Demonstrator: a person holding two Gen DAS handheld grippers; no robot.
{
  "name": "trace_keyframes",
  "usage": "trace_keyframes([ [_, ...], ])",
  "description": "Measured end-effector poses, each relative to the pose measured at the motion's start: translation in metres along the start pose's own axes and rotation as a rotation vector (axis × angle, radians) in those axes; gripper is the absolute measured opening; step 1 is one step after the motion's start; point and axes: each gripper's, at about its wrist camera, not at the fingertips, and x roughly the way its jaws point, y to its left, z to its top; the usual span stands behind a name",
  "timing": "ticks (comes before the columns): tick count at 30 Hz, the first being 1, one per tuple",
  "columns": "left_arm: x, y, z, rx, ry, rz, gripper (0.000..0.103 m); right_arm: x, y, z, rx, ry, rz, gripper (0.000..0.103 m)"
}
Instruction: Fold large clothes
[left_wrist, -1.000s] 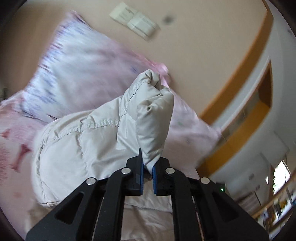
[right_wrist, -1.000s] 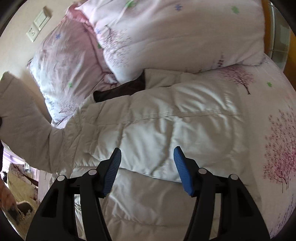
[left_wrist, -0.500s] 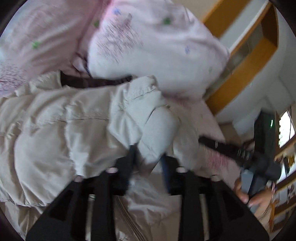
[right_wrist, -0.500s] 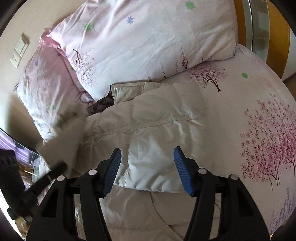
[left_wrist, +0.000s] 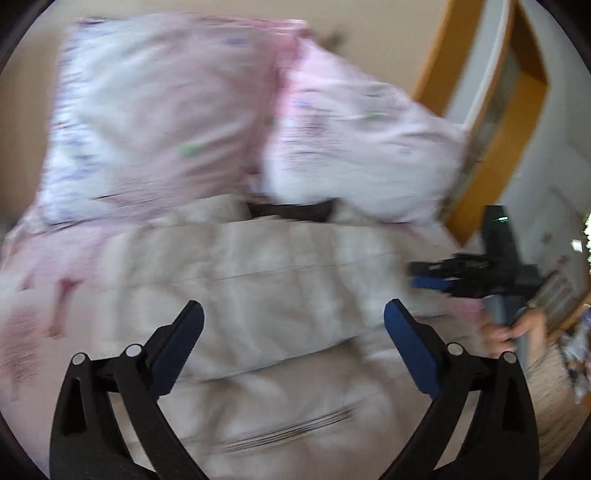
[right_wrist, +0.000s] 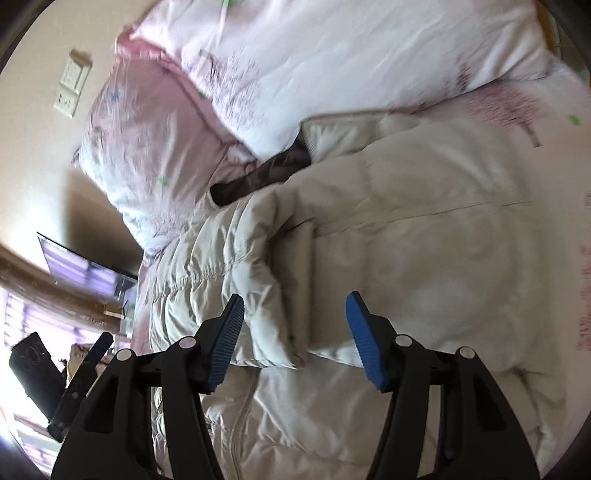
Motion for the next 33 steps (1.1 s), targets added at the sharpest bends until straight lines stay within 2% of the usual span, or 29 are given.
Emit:
trace_keyframes([
  [4, -0.014, 0.054, -0.014, -0.074, 0.026, 0.144, 0.101, 0.026, 0.006, -0.001, 0.025, 0.066, 0.029, 0.060],
  [5, -0.017, 0.063, -0.014, -0.089, 0.025, 0.167, 0.101, 0.032, 0.010, -0.002, 0.016, 0.078, 0.023, 0.048],
  [6, -0.022, 0.074, -0.018, -0.104, 0.022, 0.196, 0.101, 0.037, 0.013, -0.003, 0.001, 0.082, 0.015, 0.021],
  [8, -0.030, 0.090, -0.025, -0.121, 0.015, 0.261, 0.101, 0.039, 0.022, -0.006, -0.031, 0.059, -0.009, 0.014],
  [11, -0.037, 0.103, -0.033, -0.123, 0.006, 0.297, 0.101, 0.022, 0.029, -0.006, -0.054, -0.035, -0.002, 0.012],
  [13, -0.040, 0.111, -0.039, -0.132, 0.003, 0.287, 0.101, 0.014, 0.024, -0.003, -0.032, -0.065, -0.001, 0.012],
  [16, -0.036, 0.123, -0.046, -0.168, 0.033, 0.256, 0.101, 0.028, 0.010, -0.001, 0.002, -0.028, -0.081, 0.012],
  [19, -0.029, 0.127, -0.051, -0.184, 0.060, 0.237, 0.100, 0.047, 0.000, -0.002, 0.019, 0.014, -0.134, 0.015],
  [23, -0.032, 0.111, -0.058, -0.093, 0.033, 0.235, 0.100, 0.054, -0.003, 0.000, 0.028, 0.043, -0.153, 0.019],
  [26, -0.034, 0.109, -0.061, -0.087, 0.061, 0.231, 0.101, 0.052, -0.004, 0.001, 0.019, 0.054, -0.167, 0.024],
  [28, -0.038, 0.115, -0.064, -0.122, 0.063, 0.230, 0.101, 0.041, 0.001, -0.002, -0.002, 0.029, -0.196, 0.034],
  [33, -0.048, 0.134, -0.076, -0.185, 0.147, 0.289, 0.101, -0.022, 0.001, -0.025, -0.073, -0.102, -0.245, 0.069],
])
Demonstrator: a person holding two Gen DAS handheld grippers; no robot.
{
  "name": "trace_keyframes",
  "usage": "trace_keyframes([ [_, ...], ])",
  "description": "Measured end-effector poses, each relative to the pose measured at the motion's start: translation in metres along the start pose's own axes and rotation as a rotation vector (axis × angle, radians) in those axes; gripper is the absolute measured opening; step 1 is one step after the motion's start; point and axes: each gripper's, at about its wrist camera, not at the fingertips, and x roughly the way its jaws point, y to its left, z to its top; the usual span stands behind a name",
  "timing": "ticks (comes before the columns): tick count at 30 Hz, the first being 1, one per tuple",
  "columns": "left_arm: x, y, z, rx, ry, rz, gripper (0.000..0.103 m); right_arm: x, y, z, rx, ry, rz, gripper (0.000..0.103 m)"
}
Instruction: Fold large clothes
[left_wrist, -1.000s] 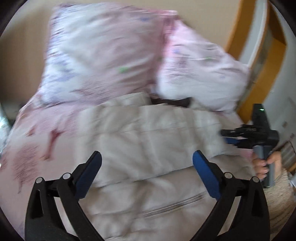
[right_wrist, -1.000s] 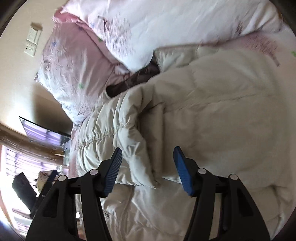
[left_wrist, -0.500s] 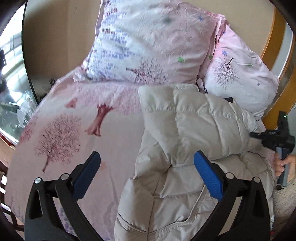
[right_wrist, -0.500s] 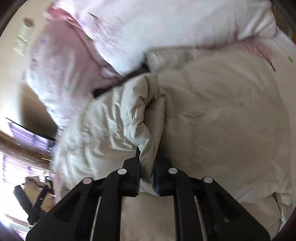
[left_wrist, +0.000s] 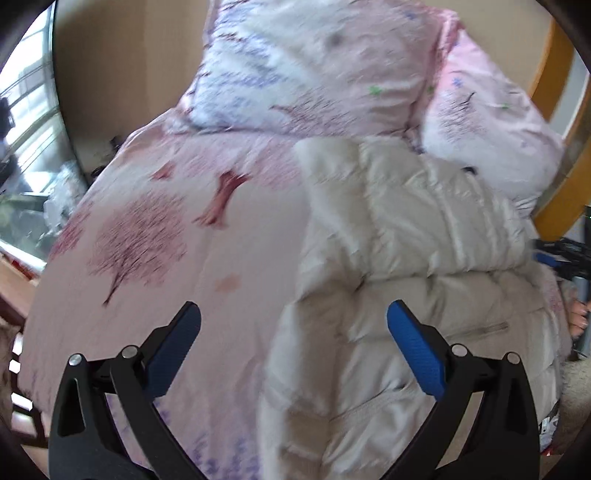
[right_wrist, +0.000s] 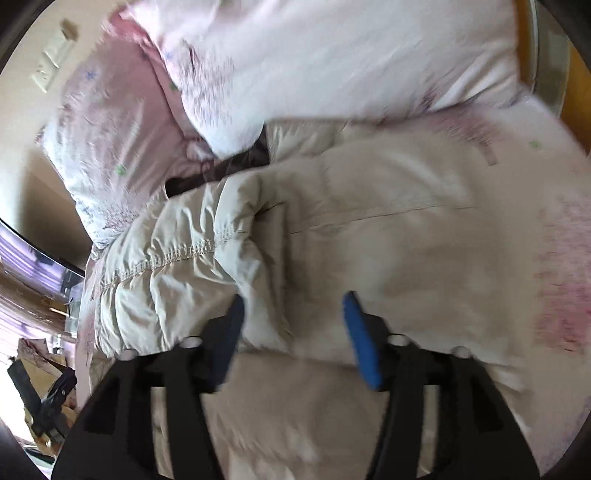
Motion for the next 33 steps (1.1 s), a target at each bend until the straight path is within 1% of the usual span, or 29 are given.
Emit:
trace_keyframes([
  [1, -0.002, 0.003, -0.003, -0.001, 0.001, 0.000, 0.101, -0.011, -0.006, -0.004, 0.000, -0.020, -0.001, 0.072],
  [3, -0.007, 0.010, -0.012, -0.012, -0.008, -0.002, 0.101, -0.036, -0.024, -0.016, 0.008, -0.049, -0.001, 0.082],
  [5, -0.011, 0.016, -0.020, -0.021, -0.013, -0.013, 0.101, -0.050, -0.039, -0.028, 0.016, -0.056, 0.008, 0.086],
  [8, -0.017, 0.025, -0.036, -0.033, -0.049, -0.051, 0.101, -0.064, -0.060, -0.047, 0.019, -0.040, 0.021, 0.086],
  [10, -0.019, 0.029, -0.042, -0.040, -0.045, -0.065, 0.101, -0.071, -0.072, -0.062, 0.023, -0.017, 0.021, 0.086],
  [11, -0.018, 0.033, -0.048, -0.050, -0.027, -0.080, 0.101, -0.074, -0.081, -0.071, 0.034, -0.002, 0.025, 0.086],
  [13, -0.016, 0.040, -0.058, -0.081, 0.015, -0.155, 0.101, -0.078, -0.096, -0.087, 0.064, 0.023, 0.043, 0.086],
  [14, -0.016, 0.043, -0.061, -0.095, 0.028, -0.178, 0.101, -0.084, -0.108, -0.096, 0.090, 0.030, 0.048, 0.086],
  [15, -0.016, 0.045, -0.066, -0.107, 0.042, -0.198, 0.101, -0.088, -0.115, -0.103, 0.110, 0.029, 0.054, 0.086],
  [18, -0.017, 0.048, -0.078, -0.121, 0.056, -0.211, 0.101, -0.103, -0.143, -0.123, 0.183, 0.013, 0.096, 0.086],
  [20, -0.016, 0.051, -0.086, -0.153, 0.082, -0.265, 0.101, -0.110, -0.163, -0.138, 0.237, 0.014, 0.139, 0.086],
  [22, -0.014, 0.053, -0.092, -0.181, 0.099, -0.301, 0.100, -0.113, -0.180, -0.148, 0.286, 0.018, 0.148, 0.086],
  [24, -0.011, 0.052, -0.098, -0.198, 0.117, -0.322, 0.100, -0.113, -0.197, -0.160, 0.333, 0.026, 0.173, 0.081],
  [25, -0.011, 0.051, -0.101, -0.201, 0.126, -0.329, 0.099, -0.110, -0.204, -0.166, 0.357, 0.044, 0.202, 0.079],
  [26, -0.010, 0.049, -0.104, -0.203, 0.136, -0.342, 0.097, -0.108, -0.208, -0.170, 0.367, 0.055, 0.223, 0.074],
  [28, -0.011, 0.045, -0.107, -0.194, 0.142, -0.358, 0.093, -0.103, -0.214, -0.176, 0.387, 0.078, 0.270, 0.072],
  [29, -0.011, 0.041, -0.109, -0.192, 0.156, -0.382, 0.089, -0.099, -0.216, -0.180, 0.393, 0.093, 0.289, 0.068],
  [30, -0.011, 0.040, -0.111, -0.193, 0.164, -0.394, 0.087, -0.096, -0.216, -0.183, 0.398, 0.105, 0.301, 0.065],
  [31, -0.012, 0.036, -0.114, -0.185, 0.171, -0.401, 0.087, -0.091, -0.216, -0.186, 0.402, 0.127, 0.325, 0.065],
  [33, -0.013, 0.030, -0.117, -0.172, 0.182, -0.409, 0.085, -0.092, -0.218, -0.191, 0.400, 0.132, 0.369, 0.065],
])
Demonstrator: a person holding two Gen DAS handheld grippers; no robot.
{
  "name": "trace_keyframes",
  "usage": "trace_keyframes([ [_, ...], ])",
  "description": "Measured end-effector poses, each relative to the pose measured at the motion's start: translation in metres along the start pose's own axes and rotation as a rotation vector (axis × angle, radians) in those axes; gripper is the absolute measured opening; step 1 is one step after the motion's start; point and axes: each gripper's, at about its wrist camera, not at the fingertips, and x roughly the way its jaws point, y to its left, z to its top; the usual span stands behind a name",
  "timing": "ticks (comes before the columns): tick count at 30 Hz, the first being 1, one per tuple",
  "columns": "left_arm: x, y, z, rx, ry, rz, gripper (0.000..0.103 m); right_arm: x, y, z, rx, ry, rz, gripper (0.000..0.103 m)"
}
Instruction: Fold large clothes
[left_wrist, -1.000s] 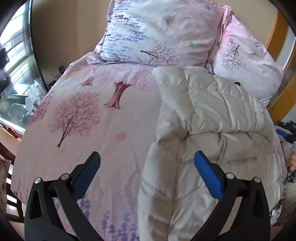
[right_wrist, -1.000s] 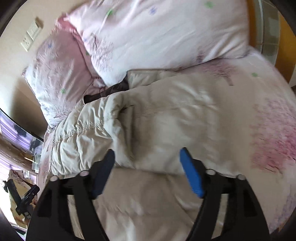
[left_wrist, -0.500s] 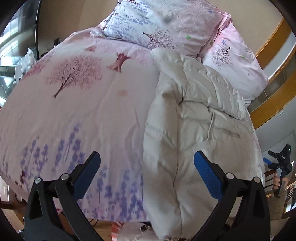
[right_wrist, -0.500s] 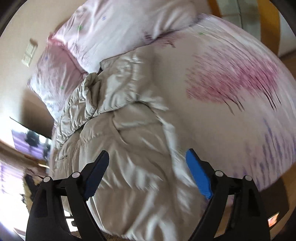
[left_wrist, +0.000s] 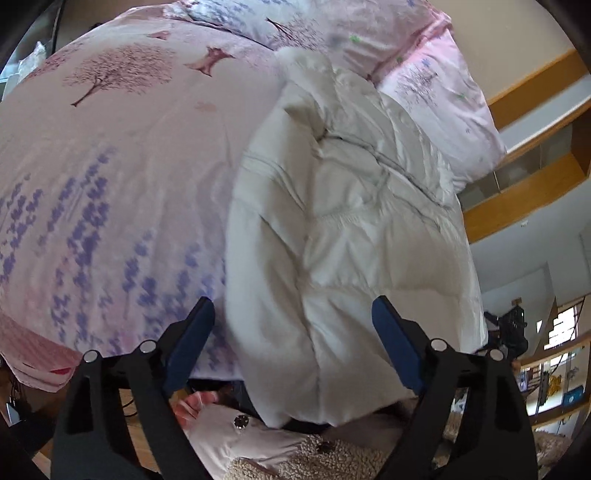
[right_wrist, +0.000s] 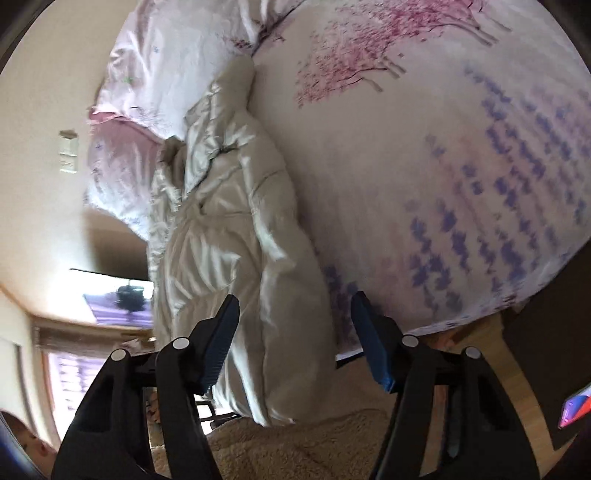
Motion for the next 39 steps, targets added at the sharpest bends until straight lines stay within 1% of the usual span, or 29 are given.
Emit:
trace_keyframes([
  [2, 0.003, -0.004, -0.005, -0.010, 0.026, -0.042, 0.083, 0.002, 0.000, -0.003, 0.001, 0.033, 0.045, 0.065],
  [3, 0.004, -0.005, -0.006, -0.013, 0.030, -0.050, 0.082, 0.004, 0.002, -0.004, -0.004, 0.048, 0.060, 0.065],
  [5, 0.005, -0.008, -0.010, -0.017, 0.041, -0.061, 0.080, 0.009, 0.006, -0.007, -0.020, 0.080, 0.064, 0.064],
  [8, 0.006, -0.008, -0.012, -0.038, 0.051, -0.072, 0.078, 0.015, 0.013, -0.011, -0.047, 0.111, 0.070, 0.055],
  [9, 0.006, -0.007, -0.012, -0.050, 0.055, -0.077, 0.075, 0.016, 0.015, -0.012, -0.056, 0.115, 0.068, 0.054],
  [11, 0.007, -0.005, -0.013, -0.071, 0.061, -0.092, 0.072, 0.016, 0.018, -0.015, -0.068, 0.116, 0.068, 0.050],
  [19, 0.007, -0.005, -0.018, -0.079, 0.050, -0.112, 0.072, 0.018, 0.017, -0.022, -0.059, 0.106, 0.107, 0.049],
  [26, 0.009, -0.003, -0.024, -0.133, 0.048, -0.182, 0.072, 0.027, 0.011, -0.024, -0.032, 0.113, 0.161, 0.049],
  [27, 0.009, -0.002, -0.026, -0.144, 0.050, -0.191, 0.069, 0.027, 0.013, -0.024, -0.032, 0.114, 0.168, 0.049],
  [28, 0.010, -0.002, -0.027, -0.159, 0.059, -0.209, 0.063, 0.027, 0.013, -0.025, -0.033, 0.114, 0.172, 0.049],
  [29, 0.014, -0.001, -0.029, -0.175, 0.071, -0.226, 0.061, 0.027, 0.015, -0.025, -0.033, 0.114, 0.172, 0.049],
  [30, 0.015, -0.001, -0.030, -0.182, 0.070, -0.220, 0.054, 0.028, 0.015, -0.025, -0.031, 0.116, 0.174, 0.049],
  [31, 0.015, 0.000, -0.030, -0.185, 0.064, -0.201, 0.044, 0.028, 0.016, -0.025, -0.032, 0.112, 0.172, 0.048],
  [32, 0.015, 0.001, -0.030, -0.191, 0.062, -0.191, 0.037, 0.027, 0.016, -0.025, -0.033, 0.107, 0.166, 0.039],
  [33, 0.014, 0.001, -0.029, -0.195, 0.057, -0.190, 0.033, 0.027, 0.017, -0.026, -0.036, 0.100, 0.157, 0.030],
  [35, 0.009, 0.000, -0.027, -0.189, 0.042, -0.180, 0.027, 0.025, 0.018, -0.026, -0.040, 0.082, 0.150, 0.023],
  [36, 0.006, -0.002, -0.026, -0.177, 0.032, -0.170, 0.024, 0.024, 0.020, -0.026, -0.044, 0.072, 0.145, 0.020],
  [39, -0.004, -0.013, -0.020, -0.141, -0.003, -0.136, 0.021, 0.019, 0.031, -0.027, -0.068, 0.036, 0.135, 0.017],
])
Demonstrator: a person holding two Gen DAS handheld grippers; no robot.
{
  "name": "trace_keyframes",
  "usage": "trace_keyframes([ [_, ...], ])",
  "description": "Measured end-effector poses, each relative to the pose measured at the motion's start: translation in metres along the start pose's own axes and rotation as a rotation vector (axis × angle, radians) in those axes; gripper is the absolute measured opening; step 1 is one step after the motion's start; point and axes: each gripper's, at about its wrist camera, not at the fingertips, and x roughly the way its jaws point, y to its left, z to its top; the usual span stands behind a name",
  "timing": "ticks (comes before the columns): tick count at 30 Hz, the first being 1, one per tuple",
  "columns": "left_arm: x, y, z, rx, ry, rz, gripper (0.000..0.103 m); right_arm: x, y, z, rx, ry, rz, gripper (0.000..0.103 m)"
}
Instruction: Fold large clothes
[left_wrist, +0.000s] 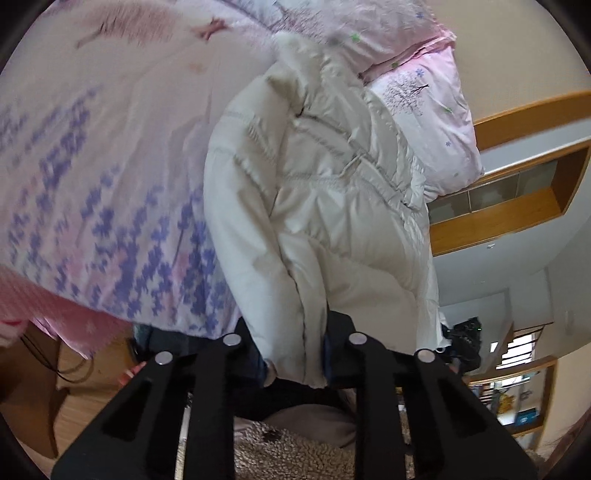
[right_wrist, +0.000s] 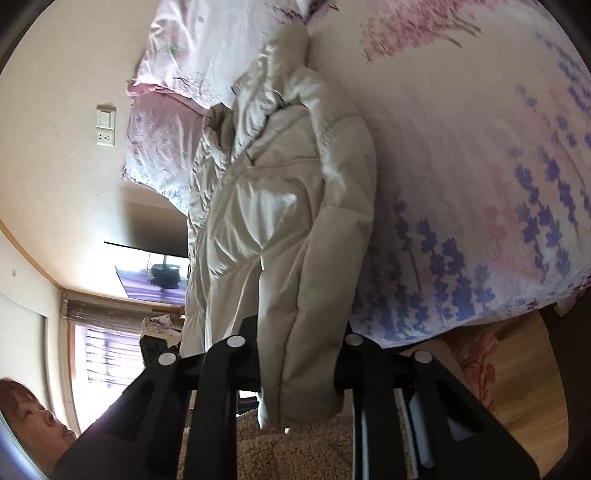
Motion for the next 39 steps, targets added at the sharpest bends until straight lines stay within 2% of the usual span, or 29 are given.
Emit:
trace_keyframes([
  [9, -0.017, -0.018, 0.021, 0.044, -0.084, 0.022, 0.016, -0.017, 0.052, 0.006, -0.153, -0.157, -0.015, 0.013],
  [14, -0.024, -0.030, 0.035, 0.065, -0.136, 0.031, 0.016, -0.023, 0.081, 0.014, -0.246, -0.275, -0.041, 0.012],
  [20, -0.038, -0.050, 0.061, 0.128, -0.246, 0.040, 0.016, -0.029, 0.120, 0.031, -0.347, -0.423, -0.058, 0.012],
  [24, -0.044, -0.076, 0.090, 0.190, -0.343, 0.071, 0.016, -0.025, 0.146, 0.052, -0.406, -0.499, -0.077, 0.012],
  [29, -0.033, -0.102, 0.130, 0.236, -0.400, 0.143, 0.016, -0.010, 0.173, 0.086, -0.440, -0.557, -0.130, 0.012],
  [34, -0.016, -0.113, 0.170, 0.256, -0.417, 0.203, 0.016, 0.009, 0.192, 0.119, -0.466, -0.581, -0.196, 0.012],
  [39, 0.022, -0.120, 0.228, 0.236, -0.399, 0.274, 0.016, 0.039, 0.206, 0.165, -0.439, -0.573, -0.255, 0.012],
])
